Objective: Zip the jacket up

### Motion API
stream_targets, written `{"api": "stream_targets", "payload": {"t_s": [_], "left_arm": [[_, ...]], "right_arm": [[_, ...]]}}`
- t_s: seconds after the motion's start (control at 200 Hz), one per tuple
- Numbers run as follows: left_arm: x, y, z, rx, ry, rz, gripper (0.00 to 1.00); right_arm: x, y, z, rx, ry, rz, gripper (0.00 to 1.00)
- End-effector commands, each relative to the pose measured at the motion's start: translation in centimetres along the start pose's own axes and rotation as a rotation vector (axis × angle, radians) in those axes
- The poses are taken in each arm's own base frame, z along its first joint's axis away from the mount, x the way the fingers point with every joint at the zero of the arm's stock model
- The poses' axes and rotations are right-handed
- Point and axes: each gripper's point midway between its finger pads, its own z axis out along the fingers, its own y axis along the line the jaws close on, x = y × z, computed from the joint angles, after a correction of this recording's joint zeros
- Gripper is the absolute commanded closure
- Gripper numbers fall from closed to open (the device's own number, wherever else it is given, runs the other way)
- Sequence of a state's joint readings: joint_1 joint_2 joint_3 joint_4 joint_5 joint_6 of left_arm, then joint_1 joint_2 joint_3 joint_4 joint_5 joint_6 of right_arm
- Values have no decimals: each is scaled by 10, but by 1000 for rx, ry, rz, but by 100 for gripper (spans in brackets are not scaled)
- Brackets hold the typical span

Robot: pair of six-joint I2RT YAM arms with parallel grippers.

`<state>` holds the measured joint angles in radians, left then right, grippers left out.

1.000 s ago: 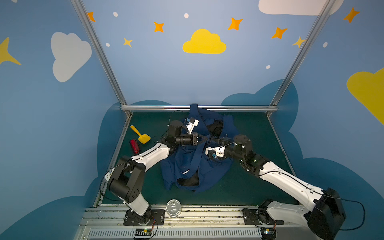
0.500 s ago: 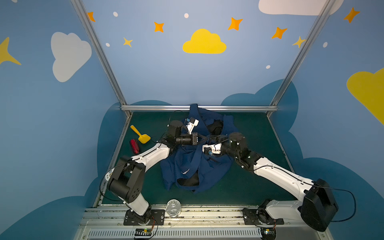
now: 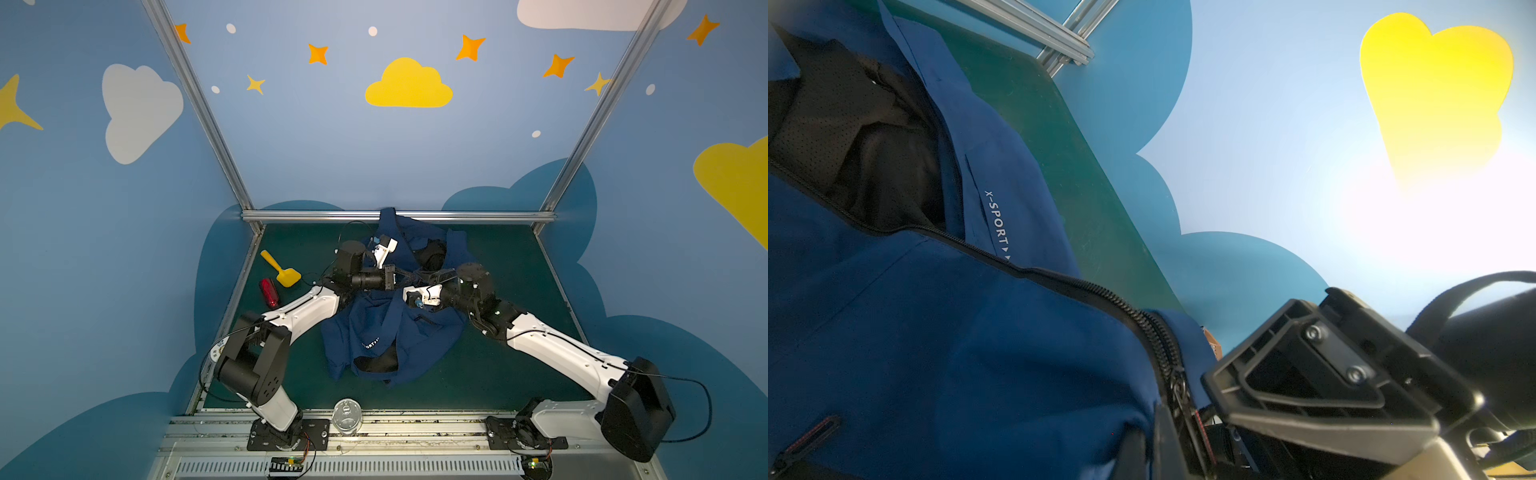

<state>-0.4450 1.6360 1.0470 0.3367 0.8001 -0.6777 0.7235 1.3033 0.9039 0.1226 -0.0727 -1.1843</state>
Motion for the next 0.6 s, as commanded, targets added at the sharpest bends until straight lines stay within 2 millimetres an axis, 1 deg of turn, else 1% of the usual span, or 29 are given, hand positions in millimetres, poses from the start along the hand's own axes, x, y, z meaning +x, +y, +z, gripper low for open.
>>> {"api": "stream_targets", "payload": {"t_s": [0.0,0.065,0.305,0.431,0.546,0.596], "left_arm": [[-12,-15,-6,21,-24,49,97],[-12,-15,-7,19,-26,52,97],[-11,-15,-9,4,-29,57,97],[-10,-14,-10,-5,-31,63,97],[-10,-15,-12,-8,-35,70,97],[-10,-16,-13,-9,-37,74,97]], "right_arm": [[-10,-10,-3,5,-21,17,70],[-10,-10,-3,-2,-21,29,75],[-12,-9,-4,-18,-30,111,100],[-14,-6,-4,-45,-45,204,100],[-16,-8,-5,-77,-81,362,100],[-14,-12,-7,-80,-99,445,100]]}}
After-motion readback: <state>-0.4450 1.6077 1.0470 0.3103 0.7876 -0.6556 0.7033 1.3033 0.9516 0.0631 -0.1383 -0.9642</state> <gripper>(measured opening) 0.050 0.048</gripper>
